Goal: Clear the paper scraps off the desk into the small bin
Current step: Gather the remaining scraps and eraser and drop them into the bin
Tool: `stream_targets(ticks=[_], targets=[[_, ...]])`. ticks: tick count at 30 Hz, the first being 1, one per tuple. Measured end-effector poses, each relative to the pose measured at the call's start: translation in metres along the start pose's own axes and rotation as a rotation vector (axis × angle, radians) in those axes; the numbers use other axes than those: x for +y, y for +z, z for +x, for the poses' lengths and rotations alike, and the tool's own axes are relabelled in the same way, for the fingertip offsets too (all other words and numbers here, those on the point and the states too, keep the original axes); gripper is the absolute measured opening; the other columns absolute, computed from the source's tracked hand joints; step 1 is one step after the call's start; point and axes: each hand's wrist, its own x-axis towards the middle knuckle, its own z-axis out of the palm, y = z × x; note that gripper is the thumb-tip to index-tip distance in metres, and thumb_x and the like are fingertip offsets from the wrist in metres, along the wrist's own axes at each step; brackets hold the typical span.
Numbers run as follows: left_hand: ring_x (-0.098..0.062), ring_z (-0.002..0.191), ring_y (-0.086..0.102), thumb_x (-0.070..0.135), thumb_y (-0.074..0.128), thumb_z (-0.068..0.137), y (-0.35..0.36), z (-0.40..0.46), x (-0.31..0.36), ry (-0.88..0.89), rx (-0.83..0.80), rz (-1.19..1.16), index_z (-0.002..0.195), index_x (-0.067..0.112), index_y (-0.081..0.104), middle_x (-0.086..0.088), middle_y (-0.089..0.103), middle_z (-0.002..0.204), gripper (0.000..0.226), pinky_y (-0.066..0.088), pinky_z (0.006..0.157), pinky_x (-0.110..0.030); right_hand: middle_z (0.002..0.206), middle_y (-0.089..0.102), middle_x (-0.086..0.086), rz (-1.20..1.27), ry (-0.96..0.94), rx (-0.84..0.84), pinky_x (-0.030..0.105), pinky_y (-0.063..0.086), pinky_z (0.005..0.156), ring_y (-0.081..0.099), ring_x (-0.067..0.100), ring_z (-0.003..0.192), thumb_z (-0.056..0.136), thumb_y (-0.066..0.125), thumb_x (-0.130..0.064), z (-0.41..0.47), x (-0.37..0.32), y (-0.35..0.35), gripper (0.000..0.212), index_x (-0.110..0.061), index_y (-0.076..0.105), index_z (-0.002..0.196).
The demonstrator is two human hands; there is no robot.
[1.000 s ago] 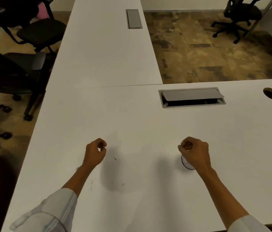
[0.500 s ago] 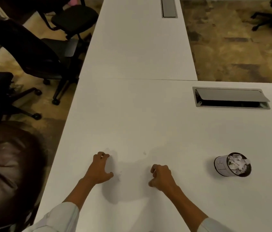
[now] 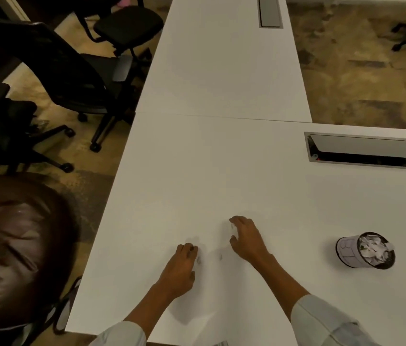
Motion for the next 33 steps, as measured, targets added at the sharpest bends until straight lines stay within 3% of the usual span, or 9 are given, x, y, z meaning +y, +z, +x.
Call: stream_targets(ticks=[3,9,14,18,20,23,25,29,33], targets=[[-0.023,0.094,0.060,0.002,0.073,0.060,0.007,0.000,0.006,0.034,0.029,0.059,0.122,0.002,0.055,-0.010,0.060,0.112,0.065,0.055,0.070,-0.021,0.136,0.053,0.014,-0.132,-0.129,-0.063,0.037,0.045,0.102,0.042,0.032,0.127,0.079,0.056,0.000,-0.012,-0.005,0.015,0.050,-0.001,0.055,0.129],[-0.019,0.086,0.064,0.003,0.085,0.041,0.027,-0.010,0.019,0.101,-0.009,0.218,0.113,0.005,0.063,-0.008,0.066,0.104,0.075,0.056,0.060,-0.020,0.121,0.063,0.011,-0.261,-0.341,-0.079,0.032,0.055,0.088,0.057,0.028,0.111,0.077,0.067,-0.015,-0.063,-0.016,0.052,0.035,-0.008,0.066,0.112],[0.011,0.082,0.052,0.050,0.068,0.070,0.039,-0.023,0.036,-0.063,-0.063,0.180,0.092,0.043,0.057,0.030,0.056,0.090,0.026,0.043,0.063,-0.001,0.100,0.069,0.003,-0.321,-0.372,-0.092,0.017,0.053,0.050,0.066,0.018,0.091,0.041,0.093,-0.012,-0.092,-0.007,0.057,0.056,-0.011,0.073,0.094],[-0.010,0.062,0.058,0.011,0.092,0.035,0.036,-0.023,0.043,-0.004,-0.087,0.252,0.065,0.015,0.066,0.001,0.062,0.070,0.039,0.042,0.039,-0.014,0.080,0.066,-0.003,-0.404,-0.321,-0.115,0.017,0.044,0.036,0.061,0.013,0.074,0.044,0.091,-0.009,-0.101,0.007,0.056,0.037,-0.016,0.072,0.075],[-0.013,0.056,0.057,0.003,0.089,0.036,0.026,-0.018,0.045,-0.026,-0.058,0.223,0.056,0.012,0.062,-0.003,0.059,0.064,0.035,0.041,0.036,-0.017,0.074,0.065,-0.004,-0.409,-0.277,-0.120,0.019,0.043,0.037,0.060,0.012,0.068,0.045,0.089,-0.006,-0.102,0.009,0.054,0.031,-0.017,0.070,0.067],[-0.013,0.056,0.056,-0.004,0.074,0.064,0.035,-0.011,0.036,-0.152,0.020,0.022,0.064,0.014,0.062,-0.001,0.060,0.066,0.022,0.047,0.046,-0.021,0.090,0.072,0.001,-0.206,-0.143,-0.096,0.025,0.054,0.064,0.065,0.018,0.083,0.071,0.071,0.000,-0.102,0.012,0.050,0.020,-0.013,0.075,0.086],[-0.015,0.062,0.063,-0.006,0.070,0.069,0.038,-0.005,0.039,-0.177,0.057,-0.048,0.070,0.015,0.071,-0.001,0.067,0.069,0.021,0.050,0.056,-0.019,0.094,0.075,-0.001,0.103,0.046,-0.009,0.018,0.054,0.078,0.068,0.007,0.085,0.083,0.063,-0.003,-0.103,0.015,0.038,0.021,-0.014,0.077,0.094],[-0.010,0.069,0.066,0.000,0.066,0.075,0.022,0.020,0.079,-0.196,0.159,-0.184,0.081,0.015,0.075,0.003,0.073,0.078,0.018,0.051,0.066,-0.017,0.079,0.074,-0.011,0.551,0.303,0.250,0.017,0.057,0.071,0.068,-0.004,0.071,0.078,0.074,-0.006,-0.118,0.025,-0.019,0.014,-0.018,0.078,0.080],[-0.003,0.065,0.065,0.003,0.071,0.074,0.013,0.062,0.153,-0.065,0.164,-0.404,0.078,0.017,0.074,0.007,0.072,0.074,0.015,0.055,0.064,-0.018,0.073,0.075,-0.011,0.688,0.457,0.477,0.013,0.053,0.069,0.069,0.000,0.071,0.075,0.077,-0.008,-0.140,0.058,-0.094,0.013,-0.021,0.076,0.075]])
